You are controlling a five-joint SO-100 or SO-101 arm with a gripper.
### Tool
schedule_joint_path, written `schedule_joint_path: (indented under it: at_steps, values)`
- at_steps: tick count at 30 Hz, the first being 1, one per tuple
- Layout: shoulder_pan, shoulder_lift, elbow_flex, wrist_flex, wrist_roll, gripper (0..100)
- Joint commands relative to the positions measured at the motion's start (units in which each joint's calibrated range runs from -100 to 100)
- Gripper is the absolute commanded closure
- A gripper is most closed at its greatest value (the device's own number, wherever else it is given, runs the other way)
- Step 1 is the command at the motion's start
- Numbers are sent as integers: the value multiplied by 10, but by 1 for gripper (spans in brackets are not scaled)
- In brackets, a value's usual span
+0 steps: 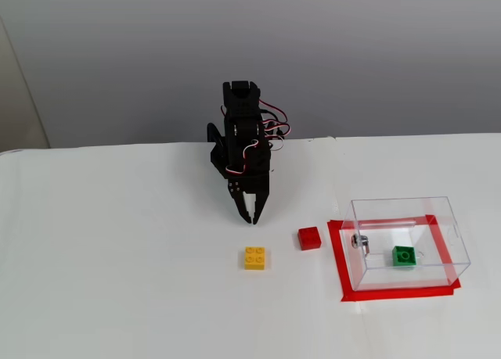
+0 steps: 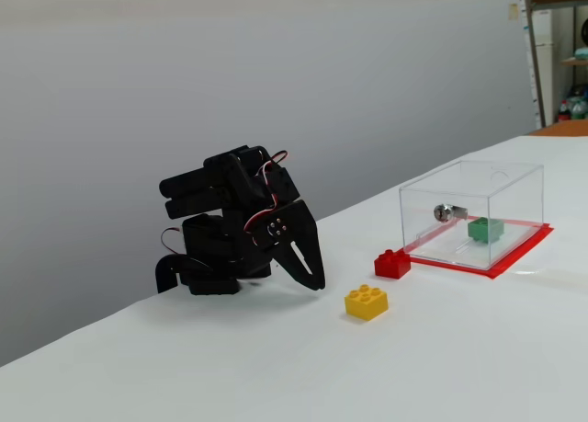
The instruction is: Pick the green lego brick and place it into the transparent box
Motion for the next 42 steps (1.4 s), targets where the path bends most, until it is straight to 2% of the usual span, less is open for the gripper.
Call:
schedule_joint_path:
  at_steps: [1, 42]
  values:
    - [-9, -6, -13, 4, 3, 99]
    - [-2, -5, -14, 4, 2, 99]
